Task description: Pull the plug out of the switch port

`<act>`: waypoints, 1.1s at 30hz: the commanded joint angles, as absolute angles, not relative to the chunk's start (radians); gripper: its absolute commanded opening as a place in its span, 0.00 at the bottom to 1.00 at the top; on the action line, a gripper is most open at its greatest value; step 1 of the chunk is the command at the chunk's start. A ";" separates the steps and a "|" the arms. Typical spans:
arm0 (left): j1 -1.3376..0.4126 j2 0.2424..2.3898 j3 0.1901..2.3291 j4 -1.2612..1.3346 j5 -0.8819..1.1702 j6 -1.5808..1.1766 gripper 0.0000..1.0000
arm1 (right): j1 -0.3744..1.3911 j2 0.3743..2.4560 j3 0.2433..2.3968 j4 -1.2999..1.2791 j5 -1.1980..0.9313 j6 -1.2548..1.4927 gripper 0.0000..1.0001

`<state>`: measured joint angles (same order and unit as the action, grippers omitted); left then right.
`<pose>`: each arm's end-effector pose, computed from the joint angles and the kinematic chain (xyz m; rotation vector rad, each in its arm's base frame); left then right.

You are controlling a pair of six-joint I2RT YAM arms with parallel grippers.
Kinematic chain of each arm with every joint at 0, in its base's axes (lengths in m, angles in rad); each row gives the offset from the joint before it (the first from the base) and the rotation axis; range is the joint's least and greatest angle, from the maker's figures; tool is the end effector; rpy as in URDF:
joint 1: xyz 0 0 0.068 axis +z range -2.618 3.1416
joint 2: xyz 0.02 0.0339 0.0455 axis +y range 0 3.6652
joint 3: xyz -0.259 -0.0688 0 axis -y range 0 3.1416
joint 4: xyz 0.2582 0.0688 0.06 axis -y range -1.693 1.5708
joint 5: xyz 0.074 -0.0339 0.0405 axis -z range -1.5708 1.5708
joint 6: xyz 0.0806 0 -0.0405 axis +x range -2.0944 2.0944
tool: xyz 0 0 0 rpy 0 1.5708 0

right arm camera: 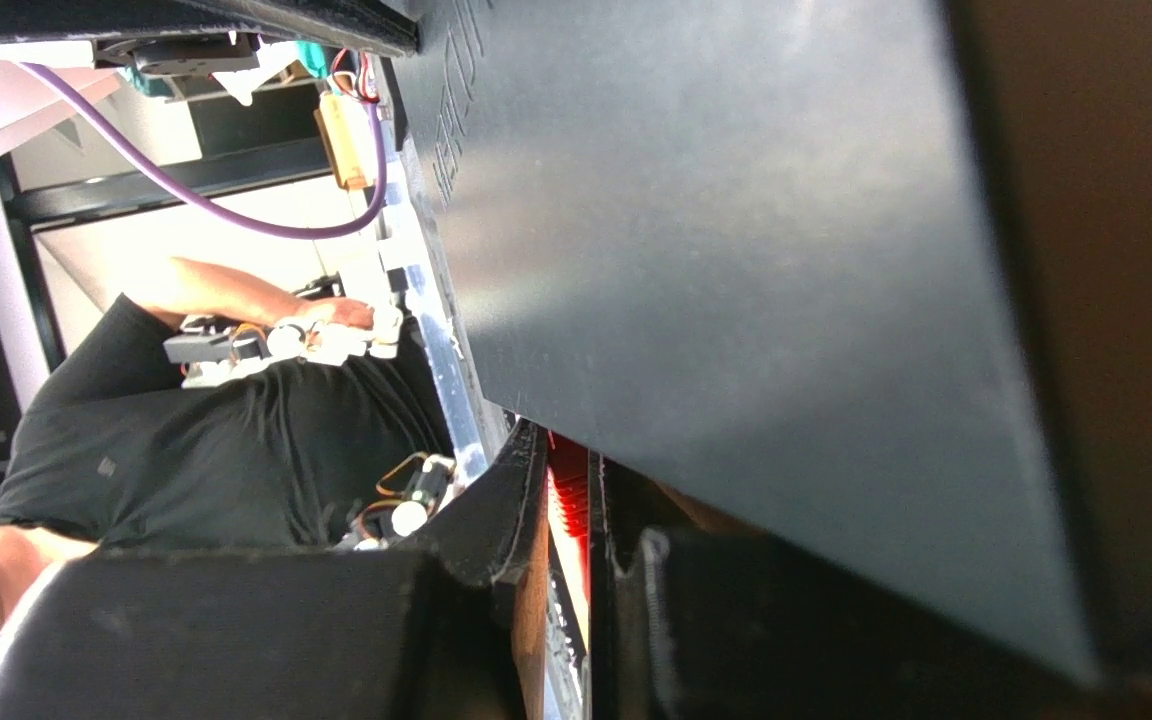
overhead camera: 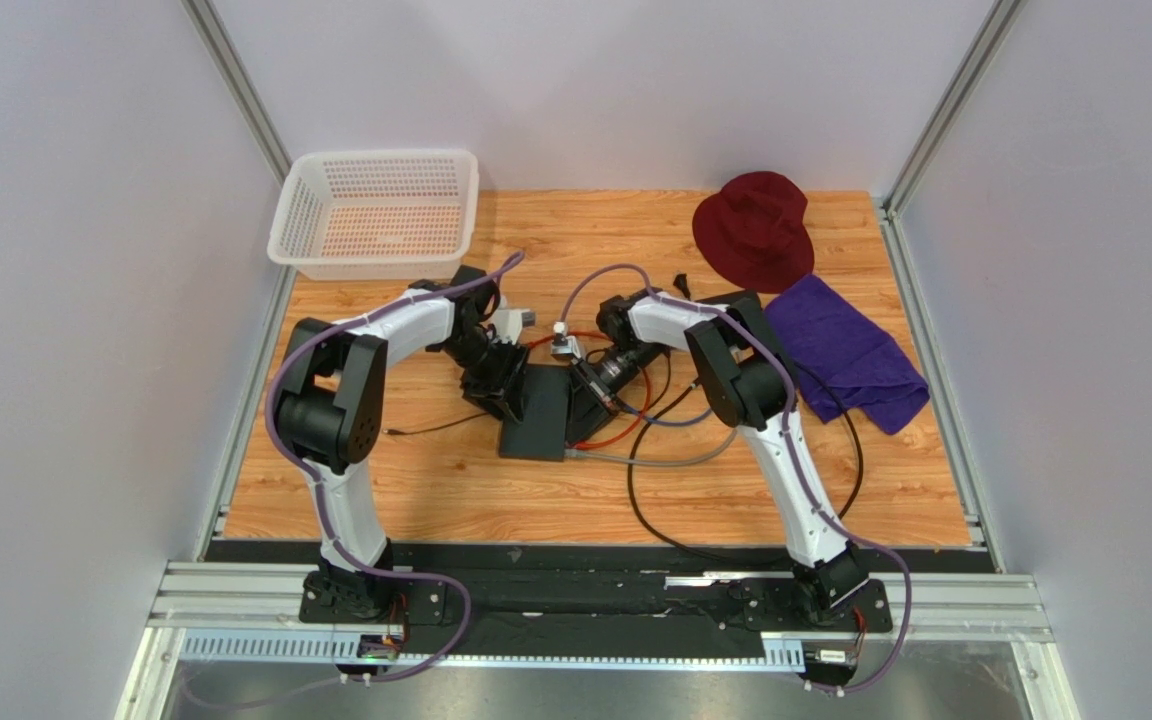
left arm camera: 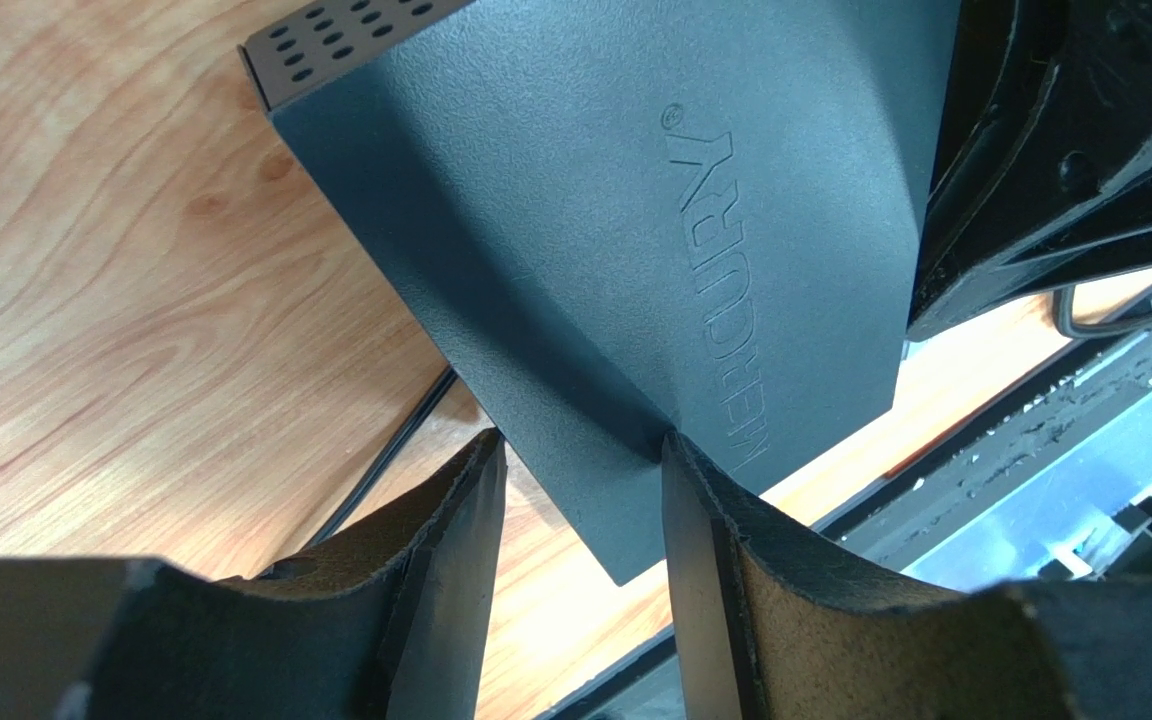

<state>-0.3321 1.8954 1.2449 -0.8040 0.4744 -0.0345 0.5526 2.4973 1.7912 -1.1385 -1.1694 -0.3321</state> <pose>0.3296 -0.1526 0.1056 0.4904 2.9842 -0.7509 0.3304 0.2909 0.0456 0.8098 -2.2088 -1.5059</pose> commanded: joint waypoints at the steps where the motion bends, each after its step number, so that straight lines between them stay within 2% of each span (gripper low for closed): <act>1: -0.334 1.917 1.262 -0.773 0.446 0.014 0.51 | 0.546 2.520 1.681 -0.968 -0.897 -0.311 0.00; 4: -0.336 1.913 1.258 -0.772 0.451 0.029 0.49 | 0.534 2.491 1.663 -0.959 -0.819 -0.276 0.00; 11: -0.337 1.901 1.244 -0.764 0.459 0.055 0.47 | 0.491 2.399 1.575 -0.845 -0.813 -0.219 0.00; 13: -0.339 1.899 1.241 -0.762 0.459 0.064 0.46 | 0.492 2.420 1.624 -0.928 -0.844 -0.290 0.00; 14: -0.339 1.896 1.239 -0.764 0.460 0.066 0.46 | 0.492 2.439 1.714 -1.066 -0.889 -0.351 0.00; 17: -0.341 1.898 1.243 -0.761 0.456 0.061 0.46 | 0.482 2.480 1.851 -1.240 -0.922 -0.498 0.00; 25: -0.341 1.868 1.249 -0.761 0.428 0.078 0.50 | 0.422 2.318 1.999 -1.273 -0.902 -0.551 0.00; 33: -0.341 1.847 1.256 -0.767 0.428 0.083 0.51 | 0.281 2.175 2.011 -1.281 -0.835 -0.571 0.00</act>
<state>-0.3397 1.8870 1.2449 -0.7990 0.4767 0.0414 0.3481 2.2959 1.9858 -1.2591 -0.8818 -0.5262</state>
